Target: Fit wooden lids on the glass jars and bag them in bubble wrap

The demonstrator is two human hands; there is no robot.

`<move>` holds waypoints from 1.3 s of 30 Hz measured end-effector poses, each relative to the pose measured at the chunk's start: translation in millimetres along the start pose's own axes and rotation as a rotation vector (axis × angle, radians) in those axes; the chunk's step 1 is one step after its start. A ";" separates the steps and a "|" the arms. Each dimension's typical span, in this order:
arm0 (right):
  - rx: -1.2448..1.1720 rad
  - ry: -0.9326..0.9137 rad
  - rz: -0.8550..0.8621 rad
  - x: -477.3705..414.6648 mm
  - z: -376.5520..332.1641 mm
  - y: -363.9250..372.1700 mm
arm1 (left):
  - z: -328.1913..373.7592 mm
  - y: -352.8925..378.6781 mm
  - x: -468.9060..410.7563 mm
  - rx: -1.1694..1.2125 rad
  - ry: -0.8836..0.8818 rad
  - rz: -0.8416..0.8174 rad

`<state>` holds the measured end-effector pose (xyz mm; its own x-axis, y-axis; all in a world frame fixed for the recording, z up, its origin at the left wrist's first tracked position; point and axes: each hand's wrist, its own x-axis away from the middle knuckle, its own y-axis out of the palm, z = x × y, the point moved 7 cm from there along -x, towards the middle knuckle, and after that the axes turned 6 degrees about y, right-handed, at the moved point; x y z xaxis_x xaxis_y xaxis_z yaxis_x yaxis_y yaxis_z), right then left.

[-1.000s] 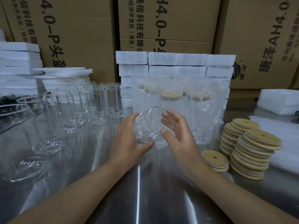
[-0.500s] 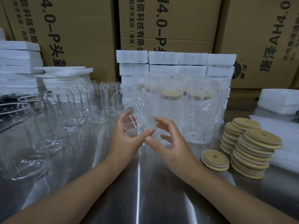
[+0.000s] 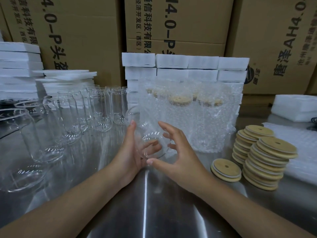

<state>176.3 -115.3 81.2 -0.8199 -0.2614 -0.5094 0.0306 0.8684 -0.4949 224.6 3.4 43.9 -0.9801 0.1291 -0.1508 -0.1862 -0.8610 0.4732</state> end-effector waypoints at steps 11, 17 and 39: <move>-0.147 0.002 0.058 -1.0 -3.8 -5.9 | -12.3 16.1 12.3 0.014 -0.236 -0.146; -0.223 0.026 0.086 -0.9 -1.9 -10.6 | -15.6 20.4 15.9 0.003 -0.259 -0.203; -0.424 0.099 0.177 -1.5 8.1 -22.0 | -14.4 25.7 19.8 -0.207 -0.156 -0.253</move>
<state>181.5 -137.5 87.2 -0.8742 -0.0699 -0.4805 -0.0443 0.9969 -0.0645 201.4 -23.2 40.6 -0.9066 0.4104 -0.0985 -0.4218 -0.8718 0.2493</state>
